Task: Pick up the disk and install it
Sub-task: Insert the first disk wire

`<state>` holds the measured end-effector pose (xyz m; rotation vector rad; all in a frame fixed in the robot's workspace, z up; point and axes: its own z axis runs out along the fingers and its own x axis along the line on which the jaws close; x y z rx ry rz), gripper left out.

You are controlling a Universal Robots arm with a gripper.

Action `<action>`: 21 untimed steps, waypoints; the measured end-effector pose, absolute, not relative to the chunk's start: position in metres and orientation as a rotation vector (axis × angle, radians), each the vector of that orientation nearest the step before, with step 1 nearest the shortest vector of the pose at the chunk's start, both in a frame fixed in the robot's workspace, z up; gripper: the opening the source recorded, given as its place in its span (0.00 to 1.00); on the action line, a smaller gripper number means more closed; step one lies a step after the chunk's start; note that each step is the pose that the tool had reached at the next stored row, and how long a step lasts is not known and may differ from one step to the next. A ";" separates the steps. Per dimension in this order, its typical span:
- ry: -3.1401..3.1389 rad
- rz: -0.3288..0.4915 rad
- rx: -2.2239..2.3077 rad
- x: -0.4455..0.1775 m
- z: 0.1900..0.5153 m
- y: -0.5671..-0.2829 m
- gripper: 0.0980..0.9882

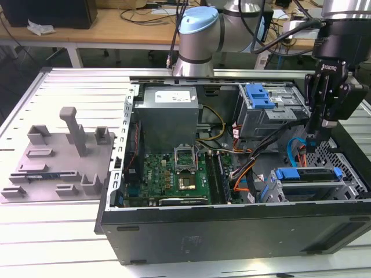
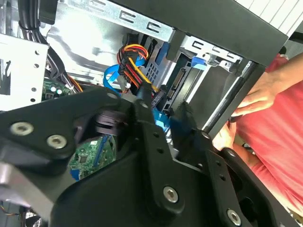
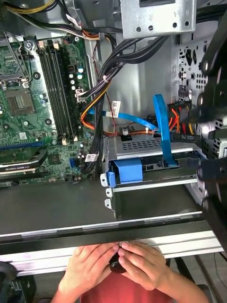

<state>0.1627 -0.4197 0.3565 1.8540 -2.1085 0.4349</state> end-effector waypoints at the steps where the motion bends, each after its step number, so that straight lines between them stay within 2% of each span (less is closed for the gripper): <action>1: -2.109 0.434 1.855 0.163 0.356 -0.420 0.28; 13: -2.107 0.428 1.855 0.163 0.345 -0.420 0.28; 21: -2.100 0.466 1.842 0.160 0.343 -0.412 0.28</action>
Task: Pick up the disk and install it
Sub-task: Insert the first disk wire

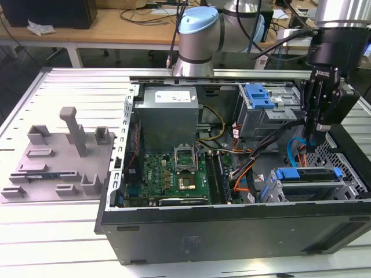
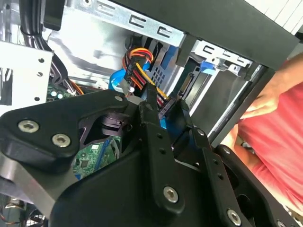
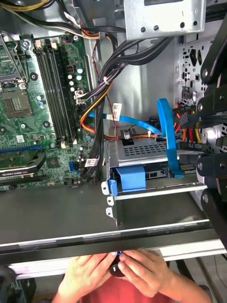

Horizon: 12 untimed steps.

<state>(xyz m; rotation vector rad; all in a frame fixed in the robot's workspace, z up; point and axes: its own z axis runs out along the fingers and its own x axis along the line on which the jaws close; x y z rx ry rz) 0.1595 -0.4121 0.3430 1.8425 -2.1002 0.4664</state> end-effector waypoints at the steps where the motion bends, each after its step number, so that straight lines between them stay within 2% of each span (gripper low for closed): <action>1: -2.102 0.474 1.842 0.159 0.343 -0.411 0.28; 5: -2.132 0.524 1.847 0.155 0.342 -0.409 0.28; 12: -2.141 0.529 1.833 0.151 0.340 -0.409 0.28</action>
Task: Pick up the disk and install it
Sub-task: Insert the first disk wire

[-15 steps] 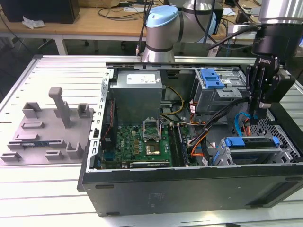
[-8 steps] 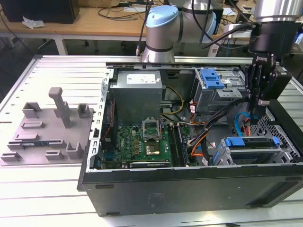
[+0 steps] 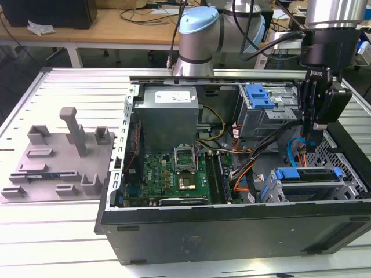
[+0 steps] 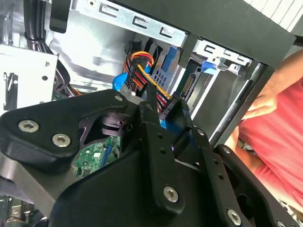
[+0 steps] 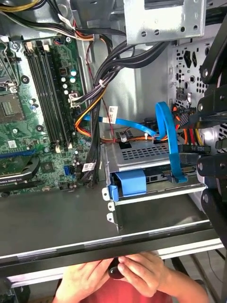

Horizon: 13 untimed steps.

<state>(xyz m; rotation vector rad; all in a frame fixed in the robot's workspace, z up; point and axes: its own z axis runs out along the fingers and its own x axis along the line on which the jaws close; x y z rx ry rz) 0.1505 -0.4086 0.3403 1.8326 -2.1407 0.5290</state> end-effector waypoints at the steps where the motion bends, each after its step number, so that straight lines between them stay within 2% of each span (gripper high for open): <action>1: -2.139 0.533 1.828 0.151 0.340 -0.409 0.28; 4: -2.120 0.564 1.807 0.151 0.340 -0.407 0.28; 13: -2.118 0.562 1.804 0.155 0.339 -0.405 0.28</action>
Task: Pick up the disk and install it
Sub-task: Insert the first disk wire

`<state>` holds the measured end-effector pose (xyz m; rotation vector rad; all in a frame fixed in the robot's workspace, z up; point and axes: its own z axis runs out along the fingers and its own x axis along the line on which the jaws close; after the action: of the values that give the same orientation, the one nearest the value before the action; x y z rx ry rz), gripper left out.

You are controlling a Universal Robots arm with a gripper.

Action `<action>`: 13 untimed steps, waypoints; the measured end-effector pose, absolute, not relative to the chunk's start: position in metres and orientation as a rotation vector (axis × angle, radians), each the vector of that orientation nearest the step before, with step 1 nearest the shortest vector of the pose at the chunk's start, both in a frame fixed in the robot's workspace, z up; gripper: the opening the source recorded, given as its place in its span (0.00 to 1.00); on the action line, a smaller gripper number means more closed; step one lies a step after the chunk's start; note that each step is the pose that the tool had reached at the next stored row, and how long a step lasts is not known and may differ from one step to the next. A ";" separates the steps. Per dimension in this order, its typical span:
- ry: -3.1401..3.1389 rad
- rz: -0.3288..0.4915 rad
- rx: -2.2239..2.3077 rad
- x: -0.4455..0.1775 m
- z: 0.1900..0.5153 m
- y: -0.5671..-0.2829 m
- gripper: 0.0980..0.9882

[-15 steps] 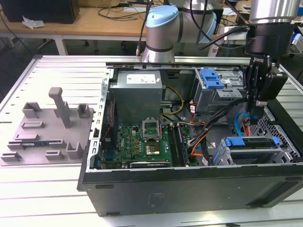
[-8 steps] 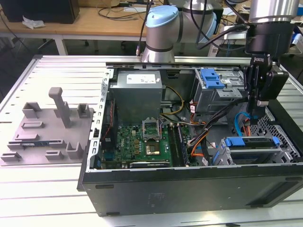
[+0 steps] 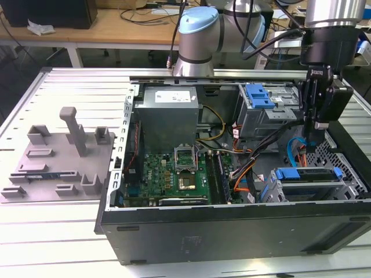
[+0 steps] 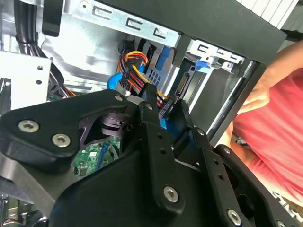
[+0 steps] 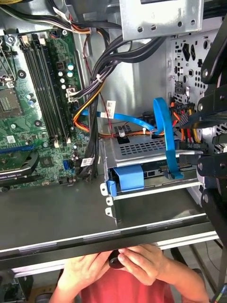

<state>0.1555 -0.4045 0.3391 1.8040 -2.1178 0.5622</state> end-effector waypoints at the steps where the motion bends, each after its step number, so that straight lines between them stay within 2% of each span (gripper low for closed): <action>1: -2.117 0.560 1.803 0.156 0.339 -0.404 0.28; 13: -2.101 0.520 1.787 0.159 0.337 -0.404 0.28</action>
<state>0.1591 -0.4036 0.3371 1.7865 -2.1015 0.5203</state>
